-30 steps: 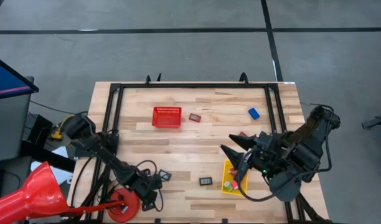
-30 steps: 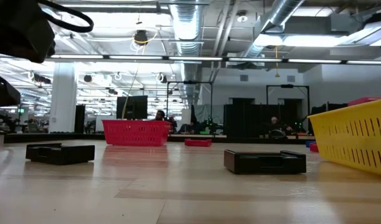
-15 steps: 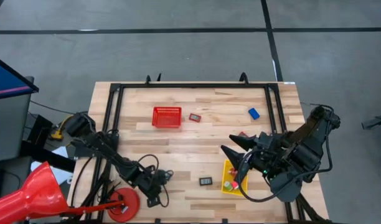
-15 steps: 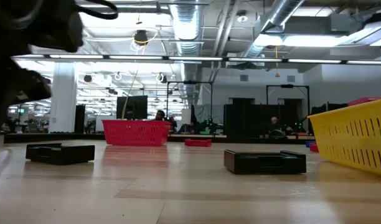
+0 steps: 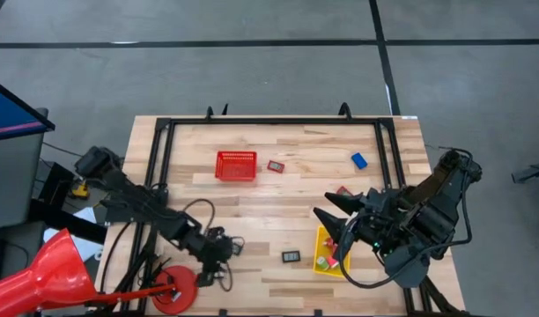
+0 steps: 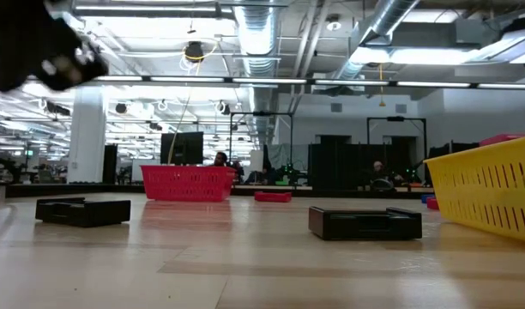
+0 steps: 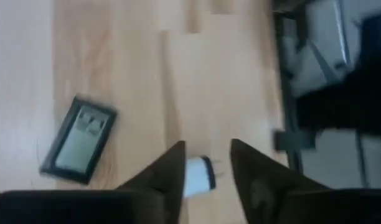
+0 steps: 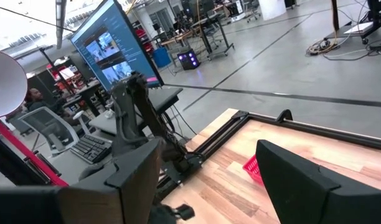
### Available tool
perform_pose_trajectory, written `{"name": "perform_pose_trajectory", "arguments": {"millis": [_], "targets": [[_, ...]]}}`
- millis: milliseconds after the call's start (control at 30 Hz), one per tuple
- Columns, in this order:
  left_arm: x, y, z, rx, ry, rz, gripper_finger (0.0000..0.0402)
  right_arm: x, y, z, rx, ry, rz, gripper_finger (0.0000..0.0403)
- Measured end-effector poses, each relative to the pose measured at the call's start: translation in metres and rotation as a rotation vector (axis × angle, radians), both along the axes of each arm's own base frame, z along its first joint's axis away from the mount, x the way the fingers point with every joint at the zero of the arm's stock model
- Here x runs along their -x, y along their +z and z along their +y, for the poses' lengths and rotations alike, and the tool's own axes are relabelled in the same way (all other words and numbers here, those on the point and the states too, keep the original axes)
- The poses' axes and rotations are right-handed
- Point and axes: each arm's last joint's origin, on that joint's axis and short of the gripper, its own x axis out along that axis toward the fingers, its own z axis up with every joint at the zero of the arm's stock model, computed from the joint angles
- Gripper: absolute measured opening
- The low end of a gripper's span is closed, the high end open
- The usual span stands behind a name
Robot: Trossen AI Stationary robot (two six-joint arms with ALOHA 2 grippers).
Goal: Pick & Place Office items
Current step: Put the white charger adapter into the yellow basket
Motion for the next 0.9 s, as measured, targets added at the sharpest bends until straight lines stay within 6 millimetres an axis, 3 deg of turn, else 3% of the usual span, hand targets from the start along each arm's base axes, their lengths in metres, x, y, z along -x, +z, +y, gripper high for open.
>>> {"name": "perform_pose_trajectory", "arguments": {"millis": [167, 400, 667, 900], "targets": [[0.018, 0.012, -0.013, -0.175, -0.396, -0.168, 0.0216, 0.0, 0.0, 0.0, -0.004, 0.001, -0.003, 0.0256], [0.024, -0.021, -0.028, -0.478, -0.746, -0.179, 0.0286, 0.003, 0.001, 0.004, -0.01, 0.015, -0.008, 0.0256], [0.013, -0.057, -0.034, -0.608, -0.883, -0.146, 0.0277, 0.004, 0.001, 0.005, -0.031, 0.019, -0.021, 0.0256], [0.009, -0.066, -0.038, -0.601, -0.891, -0.157, 0.0239, 0.005, 0.001, 0.006, -0.031, 0.024, -0.021, 0.0256]]}}
